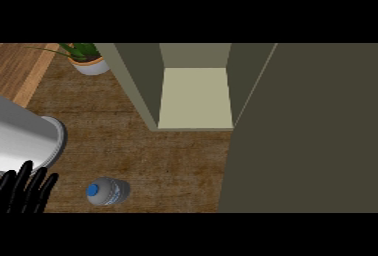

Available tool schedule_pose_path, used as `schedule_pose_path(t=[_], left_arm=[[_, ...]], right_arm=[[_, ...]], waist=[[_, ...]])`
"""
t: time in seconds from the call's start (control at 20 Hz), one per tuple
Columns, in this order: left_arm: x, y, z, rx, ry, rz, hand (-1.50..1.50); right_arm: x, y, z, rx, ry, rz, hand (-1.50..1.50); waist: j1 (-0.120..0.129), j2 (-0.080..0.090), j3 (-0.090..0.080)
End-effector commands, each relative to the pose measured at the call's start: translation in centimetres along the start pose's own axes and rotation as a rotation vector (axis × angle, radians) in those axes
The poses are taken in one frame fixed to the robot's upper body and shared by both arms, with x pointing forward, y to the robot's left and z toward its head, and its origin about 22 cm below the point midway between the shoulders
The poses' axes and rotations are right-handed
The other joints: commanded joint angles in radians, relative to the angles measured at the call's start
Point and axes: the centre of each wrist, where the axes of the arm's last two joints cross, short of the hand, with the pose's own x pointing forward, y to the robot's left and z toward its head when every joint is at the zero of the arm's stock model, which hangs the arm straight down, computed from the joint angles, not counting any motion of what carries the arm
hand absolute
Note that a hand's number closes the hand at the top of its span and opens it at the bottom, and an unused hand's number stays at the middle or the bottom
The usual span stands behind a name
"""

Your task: Pick up the bottled water, place it into the cabinet and close the cabinet

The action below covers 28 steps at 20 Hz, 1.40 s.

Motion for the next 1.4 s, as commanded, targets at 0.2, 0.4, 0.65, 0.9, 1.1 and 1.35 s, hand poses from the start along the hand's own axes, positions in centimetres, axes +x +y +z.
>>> schedule_pose_path(t=[0.2, 0.4, 0.65, 0.9, 1.1, 1.35], left_arm=[[-2.4, 1.9, -2.0, 0.045, 0.015, -0.014, -1.50], [-5.8, 3.3, -2.9, 0.041, 0.061, -0.039, -1.50], [-8.6, 5.0, -3.0, 0.041, 0.073, -0.058, -1.50], [-11.3, 6.2, -4.0, 0.057, 0.081, -0.058, -1.50], [-15.1, 5.4, -2.9, 0.060, 0.096, -0.039, -1.50], [-17.2, 4.8, -4.0, 0.072, 0.121, -0.039, -1.50]], right_arm=[[2.9, 0.0, 1.7, -0.008, -0.076, 0.010, -1.50], [3.7, 0.0, 2.1, -0.012, -0.068, 0.002, -1.50], [4.0, 0.5, 2.1, 0.001, -0.068, 0.020, -1.50], [4.3, 1.3, 1.9, 0.001, -0.079, 0.004, -1.50], [4.6, 0.3, 2.5, 0.023, -0.058, 0.040, -1.50], [4.3, 0.6, 1.8, 0.012, -0.076, 0.023, -1.50]], waist=[[0.001, 0.002, 0.000], [-0.003, 0.002, 0.000], [-0.002, 0.001, -0.001], [-0.003, 0.000, -0.001], [-0.007, 0.001, 0.000], [-0.004, 0.002, 0.000]])
